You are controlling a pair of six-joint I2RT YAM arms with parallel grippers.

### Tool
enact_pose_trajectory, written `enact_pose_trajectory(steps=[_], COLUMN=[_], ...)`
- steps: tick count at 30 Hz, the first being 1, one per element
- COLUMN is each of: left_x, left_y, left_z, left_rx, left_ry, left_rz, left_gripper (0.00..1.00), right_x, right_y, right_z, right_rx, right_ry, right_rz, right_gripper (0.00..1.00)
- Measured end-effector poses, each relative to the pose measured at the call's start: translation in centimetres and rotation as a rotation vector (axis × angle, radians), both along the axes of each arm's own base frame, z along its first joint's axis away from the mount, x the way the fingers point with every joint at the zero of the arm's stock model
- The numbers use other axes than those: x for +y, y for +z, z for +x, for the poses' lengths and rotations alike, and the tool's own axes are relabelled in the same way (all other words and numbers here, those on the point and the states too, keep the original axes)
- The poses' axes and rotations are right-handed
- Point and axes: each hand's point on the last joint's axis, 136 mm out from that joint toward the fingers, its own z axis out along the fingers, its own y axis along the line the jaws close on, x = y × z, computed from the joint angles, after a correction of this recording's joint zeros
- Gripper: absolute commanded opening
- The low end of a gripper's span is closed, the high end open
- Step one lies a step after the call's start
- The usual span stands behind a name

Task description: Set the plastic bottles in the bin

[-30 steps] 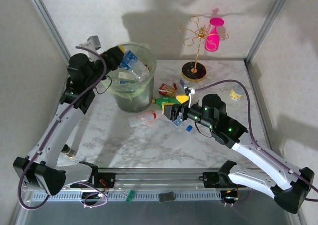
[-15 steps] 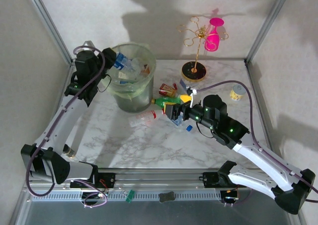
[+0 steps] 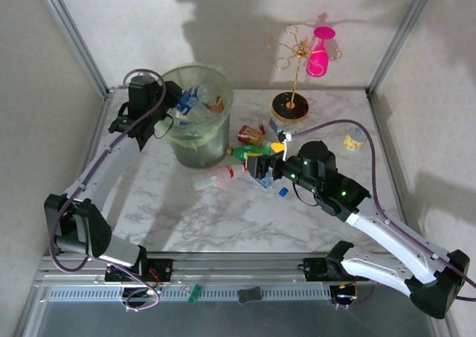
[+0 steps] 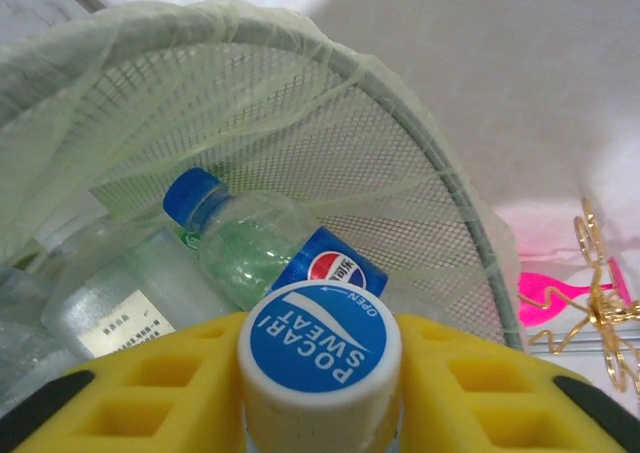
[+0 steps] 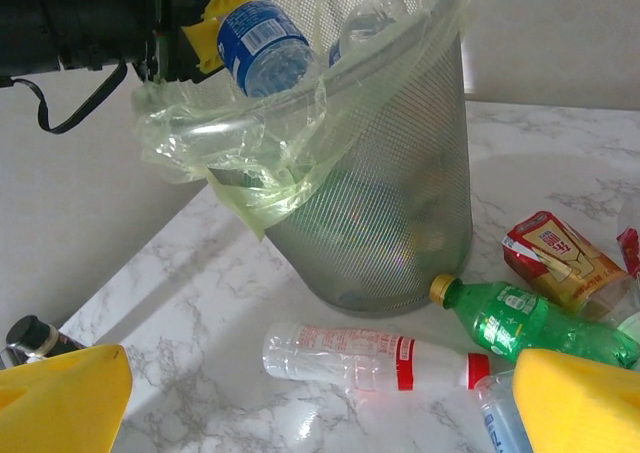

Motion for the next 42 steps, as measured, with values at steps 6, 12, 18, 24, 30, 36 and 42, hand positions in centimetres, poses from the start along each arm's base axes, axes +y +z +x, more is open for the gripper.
enact_pose_trajectory(steps=[6,12,18,24,30,36,42], left_x=[0.6,1.5,1.1,-2.5,-6.4,-7.1,-7.3], left_y=[-0.3,1.1,3.7,7.4,9.9,9.9,7.4], left_z=[0.3,-0.1,-1.5,-4.8,-10.1,-14.0,-16.6], left_rx=[0.021,0.006,-0.055,-0.153,-0.253,-0.304,-0.286], left_ry=[0.032,0.07,0.044,-0.08,-0.229,-0.33,-0.407], left_rz=[0.022,0.056,0.066,0.093,0.151,0.2,0.192], left_gripper=[0.61,0.61,0.59,0.59,0.58,0.58,0.58], right_x=[0.0,-0.1,-0.3,0.0,0.1,-0.4,-2.3], right_y=[0.0,0.2,0.0,-2.8,-7.3,-11.9,-18.4], right_z=[0.0,0.1,0.4,1.4,2.0,2.9,3.7], right_rx=[-0.001,-0.003,-0.005,0.053,0.16,0.266,0.385], right_ry=[-0.001,-0.004,-0.026,-0.053,-0.076,-0.127,-0.209], right_rz=[-0.011,-0.011,-0.022,-0.095,-0.21,-0.362,-0.589], right_gripper=[0.98,0.98,0.98,0.97,0.97,0.95,0.99])
